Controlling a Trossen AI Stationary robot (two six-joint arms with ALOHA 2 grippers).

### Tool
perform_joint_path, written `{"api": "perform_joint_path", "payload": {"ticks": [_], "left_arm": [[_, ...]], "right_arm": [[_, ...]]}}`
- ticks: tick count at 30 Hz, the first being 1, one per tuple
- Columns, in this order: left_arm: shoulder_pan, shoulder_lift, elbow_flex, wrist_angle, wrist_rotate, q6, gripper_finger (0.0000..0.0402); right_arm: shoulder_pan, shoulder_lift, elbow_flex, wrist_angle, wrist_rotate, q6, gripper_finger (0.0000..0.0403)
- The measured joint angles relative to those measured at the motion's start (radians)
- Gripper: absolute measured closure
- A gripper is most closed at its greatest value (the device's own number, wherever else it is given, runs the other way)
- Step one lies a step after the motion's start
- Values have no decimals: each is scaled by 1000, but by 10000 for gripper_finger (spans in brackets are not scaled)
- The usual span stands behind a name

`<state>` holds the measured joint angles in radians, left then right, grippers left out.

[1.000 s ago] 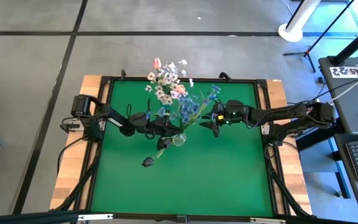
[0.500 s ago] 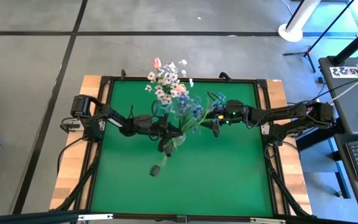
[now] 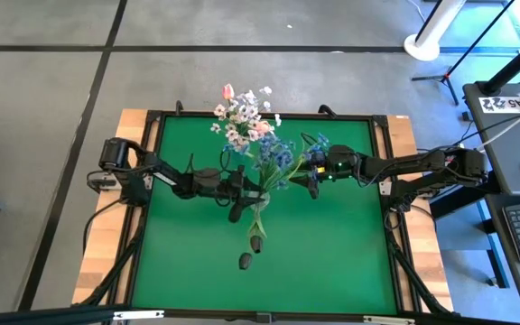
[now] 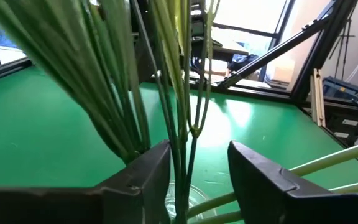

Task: Sort flowers into vase by color
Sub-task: Put the blue flowers into the transparent vase

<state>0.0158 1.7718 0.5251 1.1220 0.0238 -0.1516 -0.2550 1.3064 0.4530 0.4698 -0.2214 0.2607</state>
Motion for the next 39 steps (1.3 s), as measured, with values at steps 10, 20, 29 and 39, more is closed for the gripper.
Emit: {"api": "perform_joint_path", "payload": {"ticks": [10, 20, 29, 39], "left_arm": [[0, -145, 0, -248, -6, -4, 205], [0, -243, 0, -403, -13, -6, 204], [1, -240, 41, -454, -14, -5, 204], [0, -241, 125, -656, -31, -8, 200]], "right_arm": [[0, 0, 0, -1, 0, 0, 198], [0, 0, 0, 0, 0, 0, 198], [0, 0, 0, 0, 11, 0, 198], [0, 0, 0, 0, 11, 0, 198]]}}
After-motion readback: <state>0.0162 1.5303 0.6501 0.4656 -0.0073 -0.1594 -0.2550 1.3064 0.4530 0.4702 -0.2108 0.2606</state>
